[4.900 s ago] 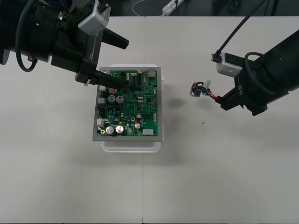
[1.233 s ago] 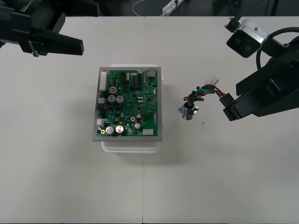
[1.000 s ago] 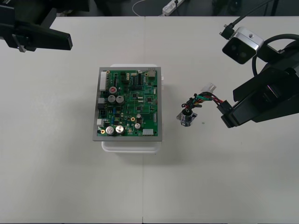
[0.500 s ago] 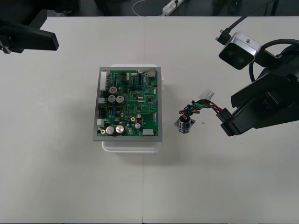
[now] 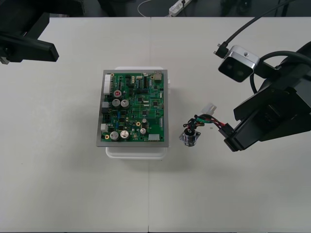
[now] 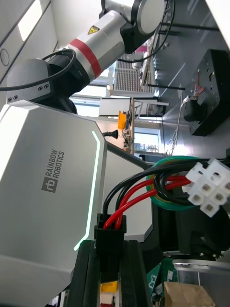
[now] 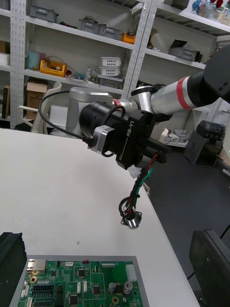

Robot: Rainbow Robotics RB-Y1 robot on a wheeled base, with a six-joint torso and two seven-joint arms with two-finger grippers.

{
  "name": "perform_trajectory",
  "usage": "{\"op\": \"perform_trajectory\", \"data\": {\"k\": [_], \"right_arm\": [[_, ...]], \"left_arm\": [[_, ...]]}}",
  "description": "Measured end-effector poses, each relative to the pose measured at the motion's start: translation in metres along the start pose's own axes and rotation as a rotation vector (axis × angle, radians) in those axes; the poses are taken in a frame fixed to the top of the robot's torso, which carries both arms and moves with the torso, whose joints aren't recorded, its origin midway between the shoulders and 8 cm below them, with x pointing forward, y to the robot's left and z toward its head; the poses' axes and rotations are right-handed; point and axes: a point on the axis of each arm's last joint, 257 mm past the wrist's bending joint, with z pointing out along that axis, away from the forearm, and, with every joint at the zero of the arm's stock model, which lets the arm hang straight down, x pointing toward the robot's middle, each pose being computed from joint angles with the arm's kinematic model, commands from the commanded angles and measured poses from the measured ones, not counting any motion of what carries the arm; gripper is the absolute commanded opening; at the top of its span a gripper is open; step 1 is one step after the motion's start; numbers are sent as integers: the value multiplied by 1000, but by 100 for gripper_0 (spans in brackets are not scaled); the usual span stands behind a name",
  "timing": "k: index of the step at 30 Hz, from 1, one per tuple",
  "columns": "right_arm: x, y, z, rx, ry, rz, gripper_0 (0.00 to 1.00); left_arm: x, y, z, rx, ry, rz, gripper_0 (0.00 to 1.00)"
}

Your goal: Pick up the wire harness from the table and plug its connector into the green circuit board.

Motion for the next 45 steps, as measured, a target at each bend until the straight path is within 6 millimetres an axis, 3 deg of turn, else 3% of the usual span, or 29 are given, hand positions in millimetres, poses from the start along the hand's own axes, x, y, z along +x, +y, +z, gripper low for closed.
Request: {"op": "perform_trajectory", "data": {"k": [12,23,45], "right_arm": [[-4,4,10,-23,35,-14,0],[-25,4,18,-67,38,-23,0],[-22,6,45,-123,116,-23,0]], "left_arm": [[8,-6,8,29,8,26,100],[11,-9,11,46,2,57,100],[16,-17,17,83,-21,88,100]]}}
